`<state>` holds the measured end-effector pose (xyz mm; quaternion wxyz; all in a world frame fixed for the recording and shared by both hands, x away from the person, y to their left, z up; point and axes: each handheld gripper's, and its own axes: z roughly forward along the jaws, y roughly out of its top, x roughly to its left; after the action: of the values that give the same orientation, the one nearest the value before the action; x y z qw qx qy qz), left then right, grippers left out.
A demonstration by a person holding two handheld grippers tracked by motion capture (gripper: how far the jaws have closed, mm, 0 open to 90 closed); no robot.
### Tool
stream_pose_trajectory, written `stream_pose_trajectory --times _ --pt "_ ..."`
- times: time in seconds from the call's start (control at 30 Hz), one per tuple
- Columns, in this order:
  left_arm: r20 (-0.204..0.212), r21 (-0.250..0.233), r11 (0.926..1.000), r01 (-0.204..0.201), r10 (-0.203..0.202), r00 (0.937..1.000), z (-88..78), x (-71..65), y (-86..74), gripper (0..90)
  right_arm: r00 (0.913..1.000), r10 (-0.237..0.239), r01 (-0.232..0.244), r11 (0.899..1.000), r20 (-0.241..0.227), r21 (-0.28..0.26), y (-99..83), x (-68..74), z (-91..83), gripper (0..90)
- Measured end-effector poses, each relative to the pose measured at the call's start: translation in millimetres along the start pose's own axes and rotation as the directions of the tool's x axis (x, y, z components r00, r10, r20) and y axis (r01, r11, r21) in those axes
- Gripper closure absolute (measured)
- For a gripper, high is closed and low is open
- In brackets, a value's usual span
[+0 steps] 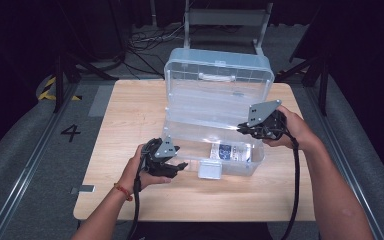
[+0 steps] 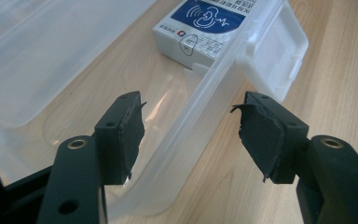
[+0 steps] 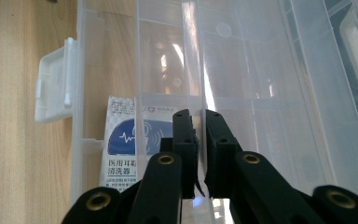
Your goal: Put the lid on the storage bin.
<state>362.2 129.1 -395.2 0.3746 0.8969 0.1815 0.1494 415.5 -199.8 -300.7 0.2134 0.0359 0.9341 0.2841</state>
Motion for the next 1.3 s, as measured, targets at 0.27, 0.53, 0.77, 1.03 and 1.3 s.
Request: stream_pose_trajectory --times 0.27,0.53,0.77,1.03,1.3 --pt "-0.021 -0.057 0.9948 0.085 -0.086 0.9961 -36.1 15.1 -10.1 41.6 0.9999 0.01 -0.01 1.0 0.009 -0.018 -2.4 1.8 0.2 84.5" --pt "-0.051 -0.153 0.9789 0.135 -0.144 0.9882 -60.7 38.8 -5.8 41.5 0.9997 0.019 -0.018 0.999 0.018 -0.031 -4.3 3.7 0.3 84.1" --pt "-0.081 -0.188 0.972 0.141 -0.158 0.9841 -74.2 59.7 5.3 46.0 0.9996 0.02 -0.019 0.999 0.022 -0.035 -4.9 5.1 0.6 83.9" --pt "-0.121 -0.228 0.9616 0.153 -0.184 0.9755 -76.2 88.2 30.5 49.9 0.9989 0.036 -0.035 0.999 0.029 -0.04 -6.6 5.7 0.0 83.6" --pt "-0.1 -0.244 0.9515 0.187 -0.217 0.9711 -55.7 116.4 56.0 56.4 0.9982 0.049 -0.048 0.998 0.033 -0.037 -6.7 7.5 -0.2 83.4"
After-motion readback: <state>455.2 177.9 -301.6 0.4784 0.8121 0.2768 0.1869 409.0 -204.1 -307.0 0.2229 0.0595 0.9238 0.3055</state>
